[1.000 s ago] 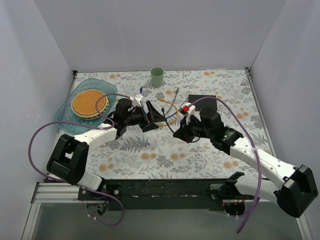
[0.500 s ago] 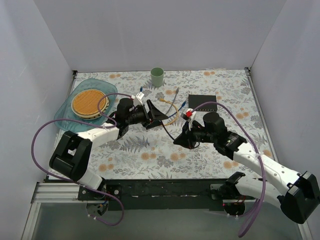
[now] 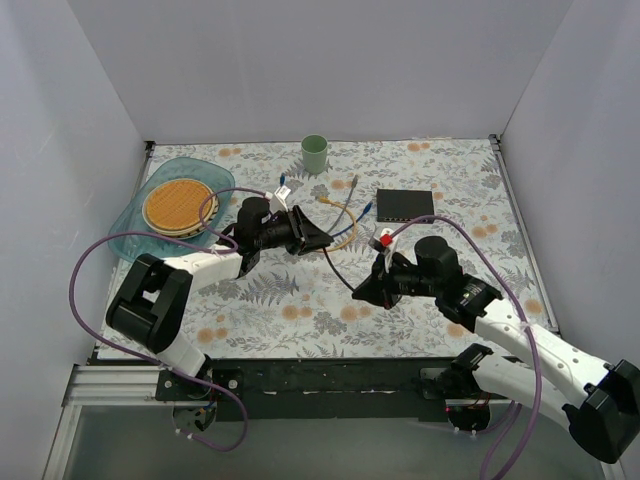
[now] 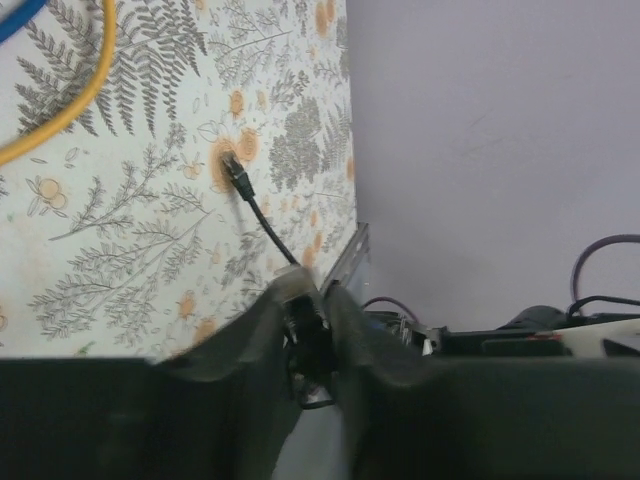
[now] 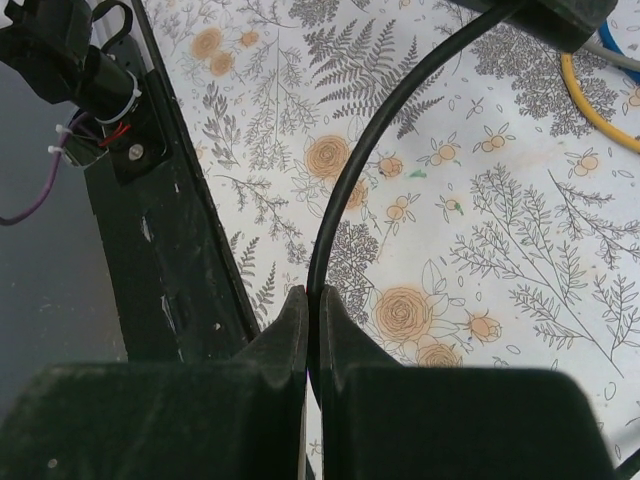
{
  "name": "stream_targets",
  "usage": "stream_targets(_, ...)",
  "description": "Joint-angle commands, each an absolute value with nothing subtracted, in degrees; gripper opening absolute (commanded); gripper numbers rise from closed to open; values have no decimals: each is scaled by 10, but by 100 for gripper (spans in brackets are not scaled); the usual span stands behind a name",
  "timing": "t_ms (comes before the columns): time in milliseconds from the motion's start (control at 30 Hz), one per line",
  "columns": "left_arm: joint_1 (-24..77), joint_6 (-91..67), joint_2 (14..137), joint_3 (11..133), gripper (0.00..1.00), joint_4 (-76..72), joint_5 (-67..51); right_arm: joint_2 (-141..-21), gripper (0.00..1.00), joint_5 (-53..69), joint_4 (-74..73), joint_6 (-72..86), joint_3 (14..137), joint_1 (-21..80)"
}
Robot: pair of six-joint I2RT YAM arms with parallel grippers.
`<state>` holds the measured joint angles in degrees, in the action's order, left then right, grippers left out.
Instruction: Insert the plug into the switch port
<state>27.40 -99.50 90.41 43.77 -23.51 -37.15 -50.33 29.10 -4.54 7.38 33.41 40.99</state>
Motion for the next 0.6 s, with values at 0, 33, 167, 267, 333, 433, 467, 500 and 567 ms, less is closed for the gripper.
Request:
stream_targets(0, 275, -993, 886, 448, 6, -262, -379, -485, 1, 301, -33, 76, 324, 410)
stream_targets(33, 275, -993, 883, 447, 0, -260, -375, -485, 1, 297, -32, 76, 322, 410)
stream_targets(167, 275, -991, 859, 443, 0, -242, -359, -490, 1, 273, -36, 78, 324, 410)
stream_targets(267, 282, -989, 835, 440, 0, -207, -312, -497, 33, 233, -42, 84, 342, 410)
stream_targets(333, 294, -992, 807, 439, 0, -184, -279, -504, 52, 226, -35, 86, 353, 409)
stream_targets(433, 315, -1004, 774, 441, 0, -157, -215, -520, 73, 218, -5, 100, 378, 410)
stream_targets(467, 320, -1007, 766, 440, 0, -154, -203, -527, 76, 216, -6, 106, 387, 410)
stream_targets(500, 323, -1011, 757, 439, 0, -151, -176, -545, 76, 214, 13, 111, 402, 410)
stream_targets(567, 337, -1018, 738, 440, 0, -142, -155, -564, 77, 221, 26, 117, 415, 410)
